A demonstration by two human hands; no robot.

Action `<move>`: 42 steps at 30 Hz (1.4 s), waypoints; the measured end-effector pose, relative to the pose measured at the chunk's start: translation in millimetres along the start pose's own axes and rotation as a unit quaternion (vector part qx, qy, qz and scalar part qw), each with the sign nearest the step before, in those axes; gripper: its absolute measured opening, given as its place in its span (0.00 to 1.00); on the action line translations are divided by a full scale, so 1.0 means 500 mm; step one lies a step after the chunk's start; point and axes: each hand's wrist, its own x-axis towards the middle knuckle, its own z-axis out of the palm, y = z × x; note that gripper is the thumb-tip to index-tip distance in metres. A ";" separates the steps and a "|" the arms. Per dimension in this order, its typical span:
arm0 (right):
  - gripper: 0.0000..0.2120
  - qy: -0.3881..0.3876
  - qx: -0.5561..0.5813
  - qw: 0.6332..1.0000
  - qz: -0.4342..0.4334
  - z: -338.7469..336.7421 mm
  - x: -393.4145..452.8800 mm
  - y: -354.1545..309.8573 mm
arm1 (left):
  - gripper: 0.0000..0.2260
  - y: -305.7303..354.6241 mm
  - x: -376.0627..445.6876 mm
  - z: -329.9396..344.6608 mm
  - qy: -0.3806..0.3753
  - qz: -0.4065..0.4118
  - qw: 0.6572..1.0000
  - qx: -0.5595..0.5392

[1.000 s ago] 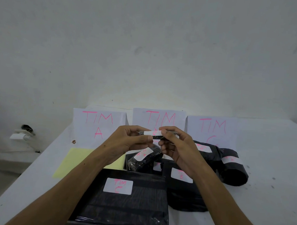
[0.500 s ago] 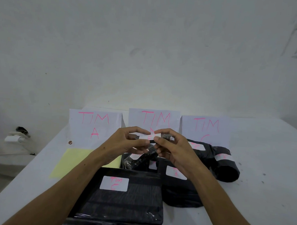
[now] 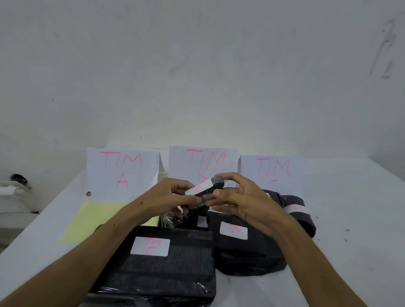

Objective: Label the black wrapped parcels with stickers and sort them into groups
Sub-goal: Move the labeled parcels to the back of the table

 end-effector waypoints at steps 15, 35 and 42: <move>0.11 0.061 -0.410 0.909 0.041 -0.079 0.018 0.034 | 0.08 -0.009 0.021 -0.002 0.065 -0.078 0.991 -0.089; 0.24 -0.070 -0.580 0.811 -0.027 0.040 0.168 0.081 | 0.07 -0.011 0.024 -0.025 0.200 -0.119 0.950 -0.209; 0.25 0.034 -0.464 0.883 -0.065 0.025 0.137 0.058 | 0.07 -0.018 0.013 -0.036 0.217 -0.098 0.937 -0.255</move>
